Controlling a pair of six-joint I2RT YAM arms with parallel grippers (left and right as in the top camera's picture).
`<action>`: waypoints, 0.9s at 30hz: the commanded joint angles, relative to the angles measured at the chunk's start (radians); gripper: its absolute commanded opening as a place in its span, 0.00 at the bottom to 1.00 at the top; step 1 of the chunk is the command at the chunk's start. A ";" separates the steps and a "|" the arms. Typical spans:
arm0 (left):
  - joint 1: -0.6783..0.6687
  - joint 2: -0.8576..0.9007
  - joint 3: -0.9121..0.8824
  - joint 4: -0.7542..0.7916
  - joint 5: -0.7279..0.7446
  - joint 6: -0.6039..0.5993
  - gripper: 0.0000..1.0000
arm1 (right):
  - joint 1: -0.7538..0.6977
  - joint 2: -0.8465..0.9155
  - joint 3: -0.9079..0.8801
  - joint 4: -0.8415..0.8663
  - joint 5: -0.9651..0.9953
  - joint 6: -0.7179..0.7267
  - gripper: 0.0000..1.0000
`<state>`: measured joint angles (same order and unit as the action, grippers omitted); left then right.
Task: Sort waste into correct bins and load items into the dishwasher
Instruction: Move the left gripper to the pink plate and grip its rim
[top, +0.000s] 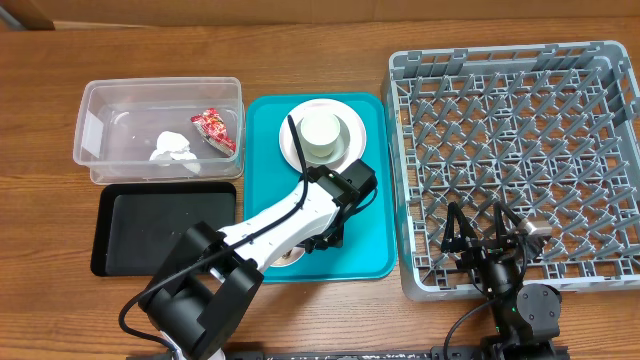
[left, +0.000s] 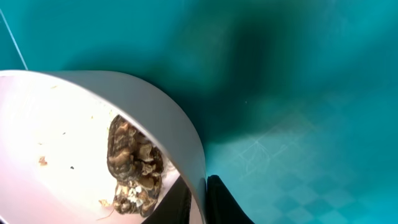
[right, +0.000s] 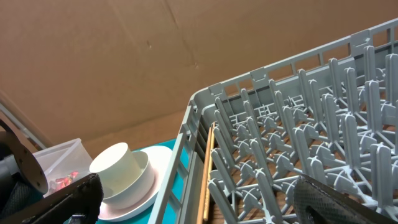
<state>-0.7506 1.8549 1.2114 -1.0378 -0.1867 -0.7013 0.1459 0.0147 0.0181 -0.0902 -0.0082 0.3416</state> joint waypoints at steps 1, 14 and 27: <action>0.004 -0.024 0.035 -0.007 0.004 -0.001 0.13 | 0.006 -0.008 -0.010 0.006 0.007 0.007 1.00; 0.004 -0.024 0.035 -0.004 0.004 -0.002 0.05 | 0.006 -0.008 -0.010 0.006 0.007 0.007 1.00; 0.004 -0.024 0.064 -0.013 0.051 0.146 0.04 | 0.006 -0.008 -0.010 0.006 0.007 0.007 1.00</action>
<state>-0.7506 1.8549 1.2270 -1.0458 -0.1757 -0.6701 0.1459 0.0147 0.0181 -0.0902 -0.0082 0.3416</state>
